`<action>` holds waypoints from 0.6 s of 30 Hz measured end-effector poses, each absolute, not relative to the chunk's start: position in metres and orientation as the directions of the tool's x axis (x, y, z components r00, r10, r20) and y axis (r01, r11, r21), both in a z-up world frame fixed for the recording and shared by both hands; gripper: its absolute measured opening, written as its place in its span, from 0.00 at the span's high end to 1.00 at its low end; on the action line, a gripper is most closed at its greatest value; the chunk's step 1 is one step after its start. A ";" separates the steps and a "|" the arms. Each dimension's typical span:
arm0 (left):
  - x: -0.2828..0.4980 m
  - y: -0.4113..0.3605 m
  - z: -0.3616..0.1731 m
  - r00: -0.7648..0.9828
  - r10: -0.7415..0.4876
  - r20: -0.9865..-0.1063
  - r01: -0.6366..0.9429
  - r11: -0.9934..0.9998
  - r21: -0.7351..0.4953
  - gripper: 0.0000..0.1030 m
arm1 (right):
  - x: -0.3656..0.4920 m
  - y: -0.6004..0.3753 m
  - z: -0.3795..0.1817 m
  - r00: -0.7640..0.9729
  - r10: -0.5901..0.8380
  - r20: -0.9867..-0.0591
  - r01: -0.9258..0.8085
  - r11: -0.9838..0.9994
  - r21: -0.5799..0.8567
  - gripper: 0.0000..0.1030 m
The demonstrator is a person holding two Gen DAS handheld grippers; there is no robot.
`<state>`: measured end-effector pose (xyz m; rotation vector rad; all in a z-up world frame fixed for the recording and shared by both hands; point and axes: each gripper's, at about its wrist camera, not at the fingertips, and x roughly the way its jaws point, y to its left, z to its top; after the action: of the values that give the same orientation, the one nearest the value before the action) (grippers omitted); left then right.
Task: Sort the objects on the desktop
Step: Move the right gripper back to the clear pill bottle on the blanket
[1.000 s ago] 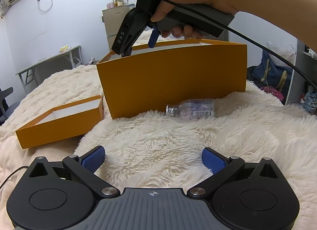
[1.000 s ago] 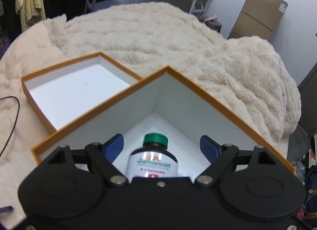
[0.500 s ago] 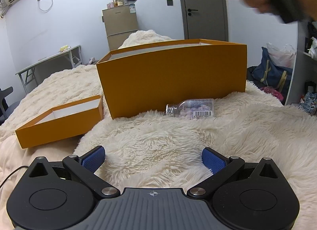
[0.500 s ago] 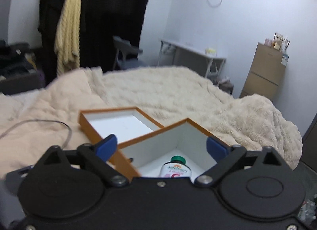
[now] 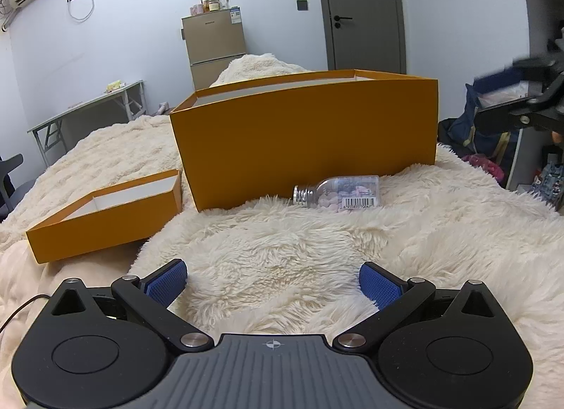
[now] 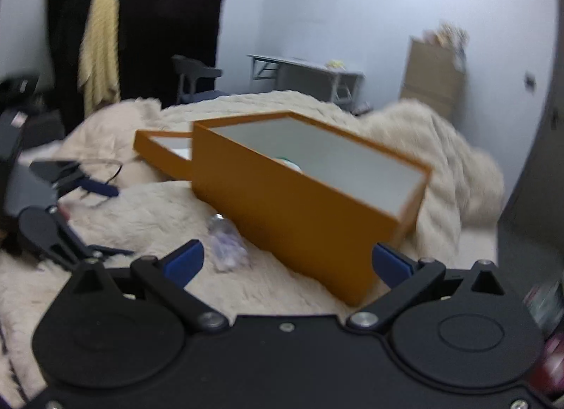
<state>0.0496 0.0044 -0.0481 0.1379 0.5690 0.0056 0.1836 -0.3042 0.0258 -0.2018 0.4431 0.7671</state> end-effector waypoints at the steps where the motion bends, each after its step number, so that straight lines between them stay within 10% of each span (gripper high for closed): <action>1: 0.050 0.005 -0.048 0.843 0.043 -0.537 0.033 0.991 0.130 0.00 | 0.189 -0.307 0.024 0.627 0.635 -0.451 -0.706 0.708 0.014 0.04; 10: 0.051 0.004 -0.049 0.841 0.040 -0.540 0.036 0.991 0.128 0.00 | 0.206 -0.272 -0.002 0.485 0.740 -0.466 -0.813 0.578 0.071 0.08; 18: 0.051 0.006 -0.050 0.839 0.037 -0.542 0.035 0.992 0.123 0.00 | 0.243 -0.223 -0.051 0.372 0.736 -0.566 -0.805 0.559 0.198 0.41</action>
<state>0.0514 0.0063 -0.0502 0.1297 0.5750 0.0013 0.2432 -0.2229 -0.0506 -0.1181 0.6609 0.9903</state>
